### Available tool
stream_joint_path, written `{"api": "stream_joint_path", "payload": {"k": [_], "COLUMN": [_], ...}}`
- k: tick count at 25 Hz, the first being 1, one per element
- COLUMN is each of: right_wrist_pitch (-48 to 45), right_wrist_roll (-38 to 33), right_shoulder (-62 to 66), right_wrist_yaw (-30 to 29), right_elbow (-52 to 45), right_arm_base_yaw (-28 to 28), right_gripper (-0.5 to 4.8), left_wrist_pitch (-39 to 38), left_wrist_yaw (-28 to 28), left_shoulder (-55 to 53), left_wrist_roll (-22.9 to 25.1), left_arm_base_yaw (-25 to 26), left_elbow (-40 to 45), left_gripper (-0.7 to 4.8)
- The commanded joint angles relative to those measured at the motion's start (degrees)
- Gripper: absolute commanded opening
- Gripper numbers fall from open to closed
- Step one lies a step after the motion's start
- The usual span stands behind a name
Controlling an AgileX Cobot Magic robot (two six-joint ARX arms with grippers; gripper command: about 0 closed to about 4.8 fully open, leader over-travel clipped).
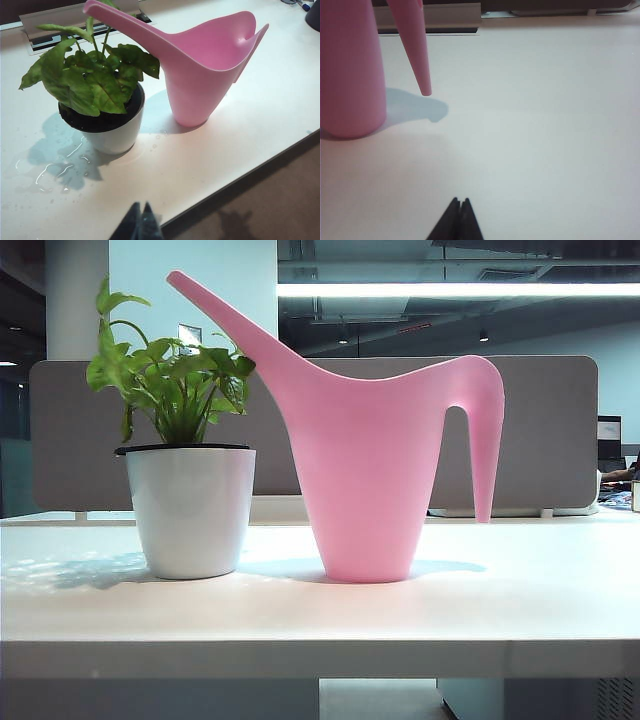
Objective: Pick up the watering can from the table, water the potted plant, and put the can back.
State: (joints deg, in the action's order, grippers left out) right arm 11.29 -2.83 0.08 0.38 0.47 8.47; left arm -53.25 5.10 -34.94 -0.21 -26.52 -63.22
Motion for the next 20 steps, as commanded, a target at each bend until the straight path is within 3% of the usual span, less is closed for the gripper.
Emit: {"api": "stream_joint_path", "payload": {"k": [1, 13, 18, 20], "right_wrist_pitch": [-0.76, -0.9, -6.6, -9.07], "right_wrist_roll": [-0.17, -1.84, -3.5, -3.19], "right_shoulder": [-0.07, -0.07, -0.07, -0.07], "right_wrist_yaw": [-0.13, -0.37, -0.74, 1.64], "right_elbow": [-0.35, -0.35, 1.88, 5.38], "right_arm_base_yaw": [0.07, 0.04, 0.09, 0.0], "right_gripper": [-0.01, -0.01, -0.02, -0.02], "left_wrist_pitch": [0.52, 0.52, 0.52, 0.52], "left_wrist_yaw": [0.09, 0.11, 0.11, 0.09], "left_shoulder": [0.04, 0.04, 0.04, 0.04], "left_wrist_roll": [0.2, 0.2, 0.2, 0.2], "left_arm_base_yaw": [0.0, 0.0, 0.0, 0.0], "left_elbow": [-0.31, -0.28, -0.28, -0.28], "left_gripper": [0.03, 0.03, 0.03, 0.03]}}
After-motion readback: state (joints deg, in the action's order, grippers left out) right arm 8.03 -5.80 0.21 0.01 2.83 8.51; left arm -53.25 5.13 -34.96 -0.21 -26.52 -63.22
